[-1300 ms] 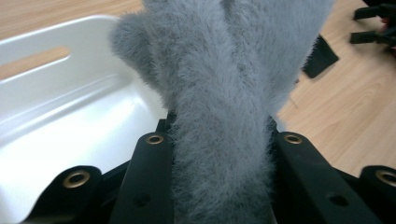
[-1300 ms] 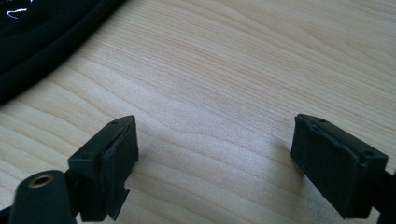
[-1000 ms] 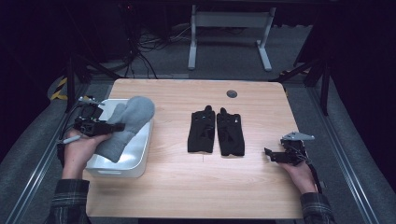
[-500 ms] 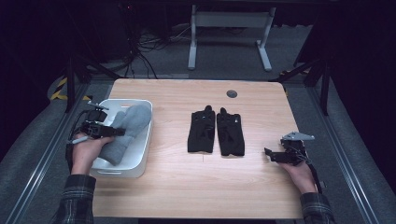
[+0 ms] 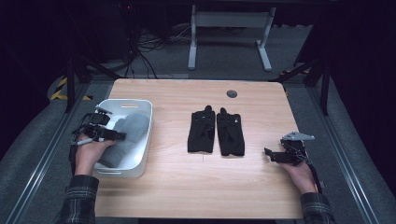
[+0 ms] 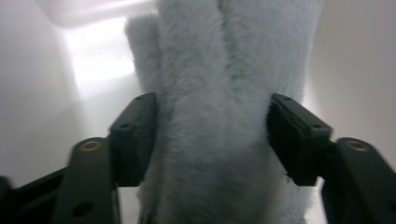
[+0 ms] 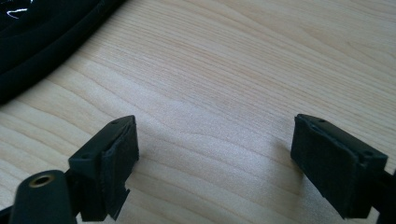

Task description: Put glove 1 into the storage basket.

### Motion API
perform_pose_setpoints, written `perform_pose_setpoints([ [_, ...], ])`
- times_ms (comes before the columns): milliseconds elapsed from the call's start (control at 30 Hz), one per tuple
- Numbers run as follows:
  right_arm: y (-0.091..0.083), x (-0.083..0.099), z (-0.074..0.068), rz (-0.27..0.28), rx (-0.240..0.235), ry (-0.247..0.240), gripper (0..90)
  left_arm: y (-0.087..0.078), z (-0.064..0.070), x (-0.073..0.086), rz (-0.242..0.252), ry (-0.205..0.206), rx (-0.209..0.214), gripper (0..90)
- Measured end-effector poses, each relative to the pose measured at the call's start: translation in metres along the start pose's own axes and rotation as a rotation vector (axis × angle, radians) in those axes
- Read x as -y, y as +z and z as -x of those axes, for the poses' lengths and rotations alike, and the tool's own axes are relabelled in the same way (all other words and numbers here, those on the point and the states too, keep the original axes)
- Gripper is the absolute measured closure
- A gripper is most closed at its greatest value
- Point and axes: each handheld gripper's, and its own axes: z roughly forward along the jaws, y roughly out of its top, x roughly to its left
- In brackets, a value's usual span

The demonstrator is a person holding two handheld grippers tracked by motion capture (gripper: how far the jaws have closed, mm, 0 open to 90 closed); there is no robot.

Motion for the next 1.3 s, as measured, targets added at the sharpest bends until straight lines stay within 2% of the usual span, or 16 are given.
perform_pose_setpoints([
  [100, 0.000, 0.000, 0.000, 0.000, 0.000, 0.000, 15.5, -0.009, 0.003, -0.002, 0.038, 0.019, -0.015, 23.7],
  [267, 0.000, 0.000, 0.000, 0.000, 0.000, 0.000, 15.6, -0.023, 0.016, -0.003, 0.089, 0.051, 0.007, 20.2],
  [467, 0.000, 0.000, 0.000, 0.001, 0.000, -0.002, 15.6, -0.036, 0.046, -0.005, 0.153, 0.120, 0.069, 19.1],
  [600, 0.000, 0.000, 0.000, 0.001, -0.001, -0.002, 15.6, -0.038, 0.067, -0.005, 0.173, 0.168, 0.104, 18.8],
  [833, 0.000, 0.000, 0.000, 0.001, -0.001, -0.002, 15.6, -0.032, 0.108, -0.006, 0.201, 0.245, 0.186, 14.9],
  [900, 0.000, 0.000, 0.000, 0.001, -0.001, -0.002, 15.6, -0.028, 0.121, -0.006, 0.202, 0.273, 0.199, 13.7],
  [1033, 0.000, 0.000, 0.000, 0.001, -0.001, -0.002, 15.6, -0.020, 0.140, -0.007, 0.211, 0.311, 0.230, 13.5],
  [1300, 0.000, 0.000, 0.000, 0.001, -0.001, -0.003, 15.6, 0.001, 0.172, -0.006, 0.212, 0.378, 0.251, 13.3],
])
